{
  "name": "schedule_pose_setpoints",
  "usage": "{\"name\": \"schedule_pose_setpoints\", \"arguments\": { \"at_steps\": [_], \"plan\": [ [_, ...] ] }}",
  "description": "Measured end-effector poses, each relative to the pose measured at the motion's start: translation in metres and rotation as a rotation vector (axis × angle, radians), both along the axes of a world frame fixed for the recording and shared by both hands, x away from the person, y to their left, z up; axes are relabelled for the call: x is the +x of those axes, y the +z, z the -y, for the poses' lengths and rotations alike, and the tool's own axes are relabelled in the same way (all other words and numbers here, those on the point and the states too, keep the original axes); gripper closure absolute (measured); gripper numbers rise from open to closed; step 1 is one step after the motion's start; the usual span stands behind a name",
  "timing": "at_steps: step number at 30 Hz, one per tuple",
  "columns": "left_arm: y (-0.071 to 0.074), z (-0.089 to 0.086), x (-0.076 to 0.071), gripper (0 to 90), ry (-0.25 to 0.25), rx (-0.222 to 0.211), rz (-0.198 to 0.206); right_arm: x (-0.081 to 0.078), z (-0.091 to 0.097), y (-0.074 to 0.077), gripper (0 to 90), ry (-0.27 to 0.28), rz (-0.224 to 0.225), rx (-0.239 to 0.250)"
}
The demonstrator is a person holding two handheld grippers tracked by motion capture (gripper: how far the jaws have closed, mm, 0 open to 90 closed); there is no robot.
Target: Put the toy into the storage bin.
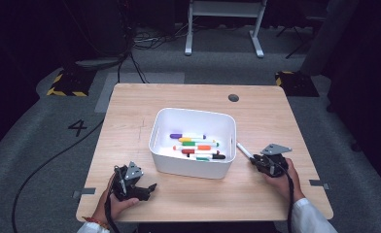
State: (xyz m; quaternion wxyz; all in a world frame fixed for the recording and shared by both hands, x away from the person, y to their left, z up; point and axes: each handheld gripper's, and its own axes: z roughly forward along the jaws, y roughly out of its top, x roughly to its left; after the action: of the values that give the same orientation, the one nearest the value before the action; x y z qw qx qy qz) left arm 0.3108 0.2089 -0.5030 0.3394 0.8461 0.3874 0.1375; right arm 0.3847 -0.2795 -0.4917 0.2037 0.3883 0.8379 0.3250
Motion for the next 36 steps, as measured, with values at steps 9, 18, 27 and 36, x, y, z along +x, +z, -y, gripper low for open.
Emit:
{"name": "schedule_pose_setpoints", "arguments": {
  "at_steps": [9, 18, 27, 36],
  "plan": [
    [0.0, 0.0, 0.0, 14.6, -0.001, 0.002, 0.0, -0.019, 0.015, 0.009, 54.5, 0.084, -0.015, -0.006],
    [0.0, 0.0, 0.0, 14.5, -0.002, 0.004, 0.0, 0.025, -0.029, 0.011, 47.0, 0.095, -0.005, -0.034],
    [0.0, 0.0, 0.0, 14.6, -0.002, 0.004, 0.001, 0.055, -0.037, 0.006, 51.7, 0.056, -0.054, 0.0],
    [0.0, 0.0, 0.0, 14.6, -0.003, 0.004, 0.001, 0.062, -0.034, 0.001, 72.7, 0.051, -0.061, 0.045]
  ]
}}
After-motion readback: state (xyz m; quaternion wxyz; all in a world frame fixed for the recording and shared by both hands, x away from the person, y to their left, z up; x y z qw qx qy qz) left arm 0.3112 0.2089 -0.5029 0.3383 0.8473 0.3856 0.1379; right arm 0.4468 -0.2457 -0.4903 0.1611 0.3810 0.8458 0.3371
